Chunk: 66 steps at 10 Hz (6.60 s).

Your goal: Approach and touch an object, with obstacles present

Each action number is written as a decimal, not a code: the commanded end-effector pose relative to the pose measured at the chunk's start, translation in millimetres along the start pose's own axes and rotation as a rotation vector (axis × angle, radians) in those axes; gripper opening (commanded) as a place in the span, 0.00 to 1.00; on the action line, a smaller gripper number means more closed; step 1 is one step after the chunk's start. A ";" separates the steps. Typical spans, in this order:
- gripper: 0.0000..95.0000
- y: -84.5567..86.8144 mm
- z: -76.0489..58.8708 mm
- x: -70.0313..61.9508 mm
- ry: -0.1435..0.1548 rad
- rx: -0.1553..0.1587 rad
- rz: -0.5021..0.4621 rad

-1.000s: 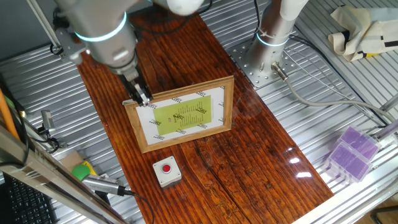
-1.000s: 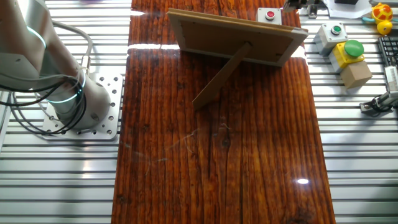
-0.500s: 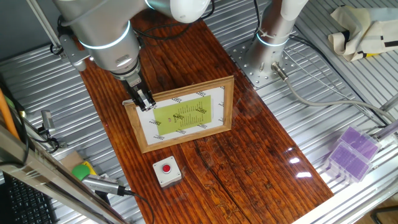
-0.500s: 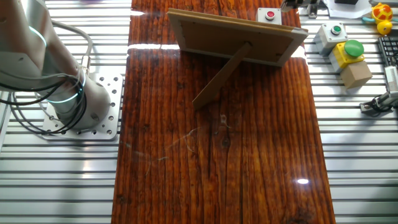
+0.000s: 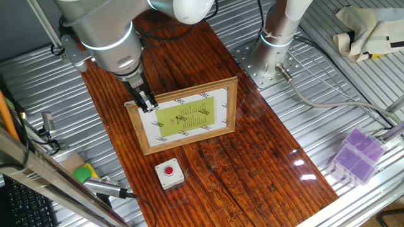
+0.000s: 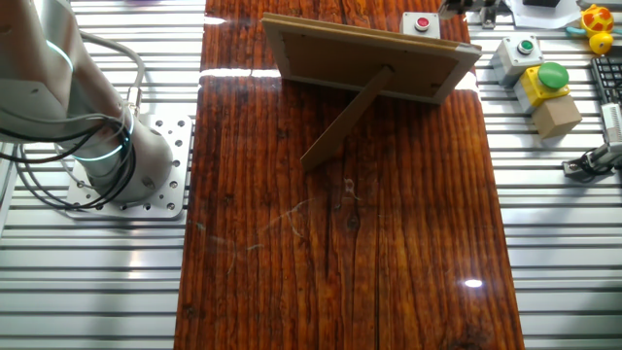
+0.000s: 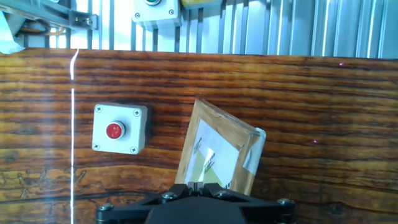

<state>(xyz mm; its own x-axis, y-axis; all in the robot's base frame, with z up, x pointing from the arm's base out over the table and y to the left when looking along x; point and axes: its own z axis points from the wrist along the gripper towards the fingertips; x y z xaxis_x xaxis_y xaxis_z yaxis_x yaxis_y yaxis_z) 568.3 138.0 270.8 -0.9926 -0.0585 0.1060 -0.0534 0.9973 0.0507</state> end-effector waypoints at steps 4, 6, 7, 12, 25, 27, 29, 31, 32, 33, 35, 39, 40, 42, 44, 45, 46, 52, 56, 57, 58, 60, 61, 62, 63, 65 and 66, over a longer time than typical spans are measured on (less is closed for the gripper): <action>0.00 0.2 -0.3 -0.3 0.001 -0.002 0.011; 0.00 0.2 -0.3 -0.3 -0.005 -0.003 -0.009; 0.00 0.2 -0.3 -0.3 -0.005 -0.006 -0.023; 0.00 0.2 -0.3 -0.3 0.006 -0.002 -0.097; 0.00 42.1 80.9 -37.5 -0.001 -0.001 -0.055; 0.00 46.9 105.4 -37.3 -0.002 -0.003 -0.054; 0.00 48.1 126.5 -38.1 -0.006 -0.008 -0.054; 0.00 48.3 140.3 -40.3 -0.007 -0.007 -0.051; 0.00 47.9 153.1 -43.8 -0.008 -0.011 -0.049; 0.00 48.1 159.8 -45.5 -0.008 -0.015 -0.047; 0.00 48.7 174.3 -49.7 -0.012 -0.028 -0.046; 0.00 56.7 188.5 -52.1 -0.016 -0.044 -0.039; 0.00 56.5 189.8 -52.7 -0.017 -0.051 -0.038; 0.00 56.6 192.2 -53.7 -0.017 -0.085 -0.018; 0.00 56.6 192.7 -53.9 -0.016 -0.092 -0.005; 0.00 56.6 192.7 -53.9 -0.016 -0.091 -0.008; 0.00 56.6 192.7 -53.9 -0.016 -0.090 -0.008; 0.00 55.6 192.2 -54.0 0.008 -0.086 -0.096; 0.00 55.6 192.2 -54.0 0.007 -0.087 -0.090; 0.00 59.2 193.1 -54.5 0.007 -0.087 -0.078; 0.00 62.9 194.4 -55.0 0.007 -0.087 -0.071; 0.00 69.0 196.8 -55.9 0.007 -0.088 -0.060; 0.00 72.0 198.1 -56.4 0.006 -0.089 -0.054; 0.00 75.1 199.5 -56.8 0.005 -0.089 -0.045; 0.00 77.1 200.3 -57.1 0.005 -0.089 -0.040; 0.00 77.9 200.5 -57.0 0.004 -0.088 -0.042; 0.00 77.9 200.5 -57.0 0.004 -0.088 -0.042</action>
<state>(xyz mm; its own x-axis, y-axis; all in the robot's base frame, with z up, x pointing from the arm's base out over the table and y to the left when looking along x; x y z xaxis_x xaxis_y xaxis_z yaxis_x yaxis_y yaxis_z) 599.0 227.9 69.8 -0.9893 -0.1006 0.1061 -0.0850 0.9862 0.1422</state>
